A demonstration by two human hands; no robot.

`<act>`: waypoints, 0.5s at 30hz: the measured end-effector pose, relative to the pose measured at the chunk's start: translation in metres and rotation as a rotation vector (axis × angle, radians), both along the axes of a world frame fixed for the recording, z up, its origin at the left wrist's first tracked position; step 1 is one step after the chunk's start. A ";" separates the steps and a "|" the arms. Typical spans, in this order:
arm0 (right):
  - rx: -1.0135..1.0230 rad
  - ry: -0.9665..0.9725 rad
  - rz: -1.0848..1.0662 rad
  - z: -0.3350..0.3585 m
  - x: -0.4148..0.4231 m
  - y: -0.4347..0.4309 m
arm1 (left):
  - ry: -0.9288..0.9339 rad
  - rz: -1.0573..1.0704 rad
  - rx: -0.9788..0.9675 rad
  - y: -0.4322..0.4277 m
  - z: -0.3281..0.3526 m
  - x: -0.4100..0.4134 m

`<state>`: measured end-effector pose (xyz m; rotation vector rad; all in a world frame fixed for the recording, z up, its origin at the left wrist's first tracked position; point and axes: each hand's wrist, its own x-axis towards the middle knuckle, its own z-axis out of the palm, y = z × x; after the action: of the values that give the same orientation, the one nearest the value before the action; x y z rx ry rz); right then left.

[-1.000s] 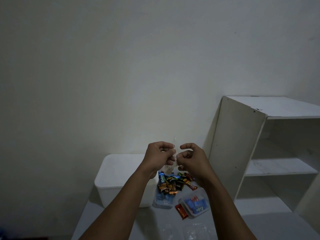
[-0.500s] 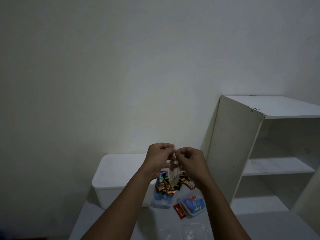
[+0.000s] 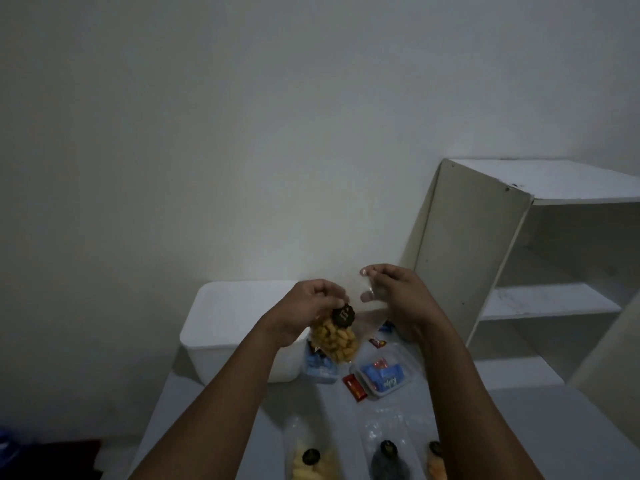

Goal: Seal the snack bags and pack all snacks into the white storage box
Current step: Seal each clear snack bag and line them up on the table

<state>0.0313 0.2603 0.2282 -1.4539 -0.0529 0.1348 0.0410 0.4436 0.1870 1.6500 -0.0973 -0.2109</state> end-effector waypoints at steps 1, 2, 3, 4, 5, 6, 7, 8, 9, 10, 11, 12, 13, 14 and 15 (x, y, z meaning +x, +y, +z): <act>0.039 0.036 -0.033 -0.006 0.000 -0.001 | 0.019 0.037 -0.028 0.000 -0.007 0.000; 0.059 0.078 -0.066 -0.016 0.002 -0.002 | 0.047 0.079 -0.057 -0.001 -0.014 0.000; 0.050 0.115 -0.085 -0.029 0.002 -0.003 | 0.078 0.118 -0.090 -0.001 -0.023 0.001; 0.010 0.145 -0.088 -0.045 0.002 -0.004 | 0.111 0.154 -0.130 -0.003 -0.031 0.002; -0.049 0.173 -0.073 -0.063 0.001 -0.004 | 0.144 0.194 -0.171 -0.005 -0.040 0.002; -0.103 0.205 -0.043 -0.080 -0.001 -0.004 | 0.174 0.239 -0.206 -0.007 -0.049 0.002; -0.146 0.244 -0.012 -0.097 -0.004 -0.003 | 0.207 0.289 -0.232 -0.010 -0.060 0.002; -0.179 0.281 0.015 -0.114 -0.007 -0.004 | 0.243 0.331 -0.246 -0.013 -0.072 0.003; -0.205 0.314 0.032 -0.129 -0.011 -0.004 | 0.281 0.361 -0.256 -0.017 -0.086 0.003; -0.221 0.346 0.036 -0.144 -0.014 -0.006 | 0.323 0.380 -0.261 -0.021 -0.103 0.004; -0.228 0.373 0.032 -0.157 -0.017 -0.007 | 0.354 0.391 -0.247 -0.025 -0.120 0.004; -0.227 0.396 0.017 -0.169 -0.020 -0.009 | 0.378 0.395 -0.215 -0.028 -0.136 0.002; -0.222 0.424 -0.008 -0.182 -0.023 -0.012 | 0.404 0.388 -0.186 -0.031 -0.154 0.000; -0.220 0.459 -0.040 -0.195 -0.027 -0.015 | 0.431 0.369 -0.170 -0.035 -0.172 -0.004; -0.233 0.492 -0.074 -0.207 -0.029 -0.019 | 0.451 0.336 -0.164 -0.038 -0.187 -0.010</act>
<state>0.0020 0.2414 0.0208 -1.6153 0.4295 0.4450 0.0311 0.4055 -0.0004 1.3963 0.4893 -0.3034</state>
